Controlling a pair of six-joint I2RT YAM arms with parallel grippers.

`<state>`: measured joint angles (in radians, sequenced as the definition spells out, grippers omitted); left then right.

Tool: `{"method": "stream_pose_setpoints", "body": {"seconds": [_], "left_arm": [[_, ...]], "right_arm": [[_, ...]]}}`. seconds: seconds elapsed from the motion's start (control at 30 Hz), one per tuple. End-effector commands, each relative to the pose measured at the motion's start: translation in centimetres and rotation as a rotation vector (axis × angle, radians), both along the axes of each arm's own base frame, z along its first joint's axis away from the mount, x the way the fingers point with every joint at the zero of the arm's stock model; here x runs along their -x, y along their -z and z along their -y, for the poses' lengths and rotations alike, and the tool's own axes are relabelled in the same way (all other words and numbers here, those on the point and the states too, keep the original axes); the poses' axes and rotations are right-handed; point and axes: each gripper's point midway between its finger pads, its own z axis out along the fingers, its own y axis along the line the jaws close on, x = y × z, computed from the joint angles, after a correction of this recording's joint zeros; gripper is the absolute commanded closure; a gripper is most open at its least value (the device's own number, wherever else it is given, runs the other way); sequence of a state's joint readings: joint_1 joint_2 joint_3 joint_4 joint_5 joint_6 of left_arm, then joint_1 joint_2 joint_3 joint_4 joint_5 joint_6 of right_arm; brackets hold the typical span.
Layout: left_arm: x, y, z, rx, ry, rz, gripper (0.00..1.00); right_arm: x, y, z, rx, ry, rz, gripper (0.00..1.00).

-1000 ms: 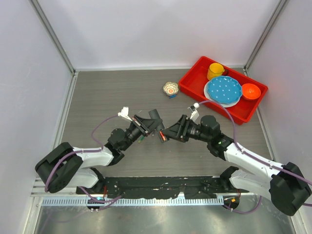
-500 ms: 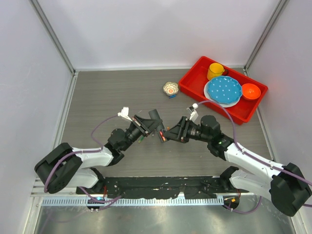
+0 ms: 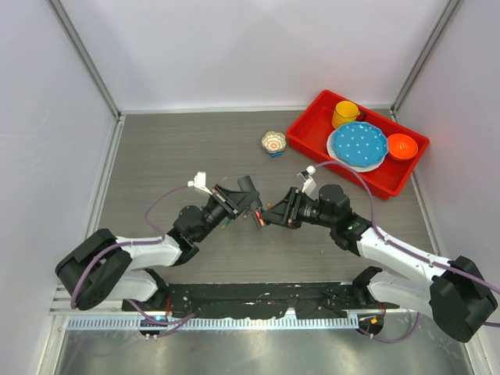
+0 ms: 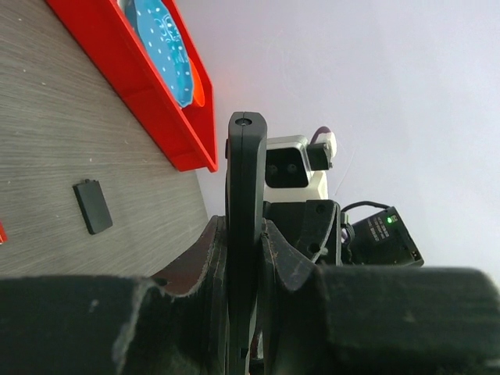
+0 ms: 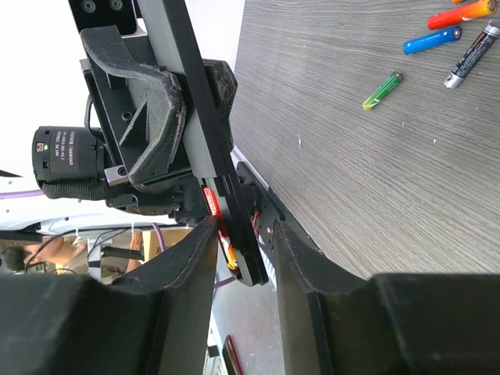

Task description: Load the batteries into the remote control

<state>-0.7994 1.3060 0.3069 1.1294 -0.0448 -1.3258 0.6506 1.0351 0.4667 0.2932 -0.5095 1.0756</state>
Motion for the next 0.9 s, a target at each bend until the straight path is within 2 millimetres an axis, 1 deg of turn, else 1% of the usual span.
{"method": "stream_pose_setpoints", "body": {"seconds": [0.0, 0.03, 0.13, 0.2, 0.27, 0.3, 0.33, 0.37, 0.4, 0.43, 0.53, 0.57, 0.6, 0.63, 0.67, 0.7, 0.73, 0.77, 0.8, 0.83, 0.87], "left_arm": [[0.0, -6.5, -0.4, 0.156, -0.028, 0.118, 1.00], [0.0, -6.7, -0.4, 0.157, -0.030, 0.121, 1.00], [0.0, -6.5, -0.6, 0.149, -0.037, 0.118, 1.00], [-0.1, -6.2, -0.8, 0.142, -0.045, 0.114, 1.00], [0.0, -6.1, -0.8, 0.138, -0.048, 0.114, 1.00], [0.0, -5.9, -0.9, 0.133, -0.049, 0.111, 1.00], [0.0, -5.7, -0.9, 0.130, -0.050, 0.110, 1.00], [0.0, -5.6, -1.0, 0.127, -0.052, 0.109, 1.00], [0.0, -5.3, -1.1, 0.124, -0.056, 0.105, 1.00], [0.0, -5.1, -1.2, 0.121, -0.059, 0.104, 1.00], [0.1, -4.6, -1.3, 0.113, -0.063, 0.096, 1.00], [0.1, -4.5, -1.4, 0.112, -0.064, 0.095, 1.00], [0.1, -4.3, -1.4, 0.107, -0.065, 0.094, 1.00], [0.1, -4.3, -1.5, 0.104, -0.067, 0.096, 1.00], [0.1, -4.0, -1.5, 0.094, -0.069, 0.093, 1.00], [0.0, -3.9, -1.5, 0.090, -0.073, 0.090, 1.00], [0.0, -3.8, -1.5, 0.086, -0.075, 0.090, 1.00], [-0.1, -3.6, -1.5, 0.078, -0.076, 0.082, 1.00], [-0.1, -3.6, -1.5, 0.075, -0.078, 0.083, 1.00], [-0.2, -3.5, -1.5, 0.073, -0.081, 0.079, 1.00], [-0.3, -3.2, -1.4, 0.061, -0.082, 0.068, 1.00]], "right_arm": [[-0.1, 0.6, -0.4, 0.040, -0.002, -0.006, 0.61], [-0.2, 0.7, -0.4, 0.044, 0.002, -0.009, 0.61], [-0.3, 0.5, -0.4, 0.050, 0.010, -0.001, 0.61], [-0.3, 0.0, -0.3, 0.049, 0.010, 0.011, 0.60], [-0.5, -0.7, -0.2, 0.050, 0.018, 0.035, 0.55], [-0.4, -0.6, -0.1, 0.063, 0.021, 0.027, 0.53], [-0.5, -1.1, -0.1, 0.060, 0.023, 0.039, 0.48], [-0.6, -1.4, 0.0, 0.059, 0.030, 0.045, 0.46], [-0.6, -1.3, 0.2, 0.074, 0.032, 0.042, 0.45], [-0.9, -2.0, 0.3, 0.073, 0.042, 0.056, 0.41], [-1.3, -2.4, 1.2, 0.110, 0.065, 0.080, 0.35], [-1.6, -3.6, 1.2, 0.102, 0.071, 0.109, 0.34], [-1.5, -3.0, 1.8, 0.149, 0.081, 0.090, 0.33], [-1.8, -4.2, 1.9, 0.161, 0.081, 0.137, 0.32], [-1.7, -3.9, 2.3, 0.202, 0.080, 0.132, 0.31], [-2.1, -4.2, 2.9, 0.238, 0.106, 0.151, 0.30], [-2.6, -5.7, 3.2, 0.264, 0.115, 0.211, 0.30], [-2.4, -5.4, 3.8, 0.311, 0.117, 0.205, 0.30], [-2.6, -5.8, 4.2, 0.333, 0.124, 0.226, 0.30], [-3.1, -7.2, 4.4, 0.347, 0.145, 0.265, 0.30], [-2.8, -6.9, 4.7, 0.389, 0.124, 0.282, 0.30]]}}
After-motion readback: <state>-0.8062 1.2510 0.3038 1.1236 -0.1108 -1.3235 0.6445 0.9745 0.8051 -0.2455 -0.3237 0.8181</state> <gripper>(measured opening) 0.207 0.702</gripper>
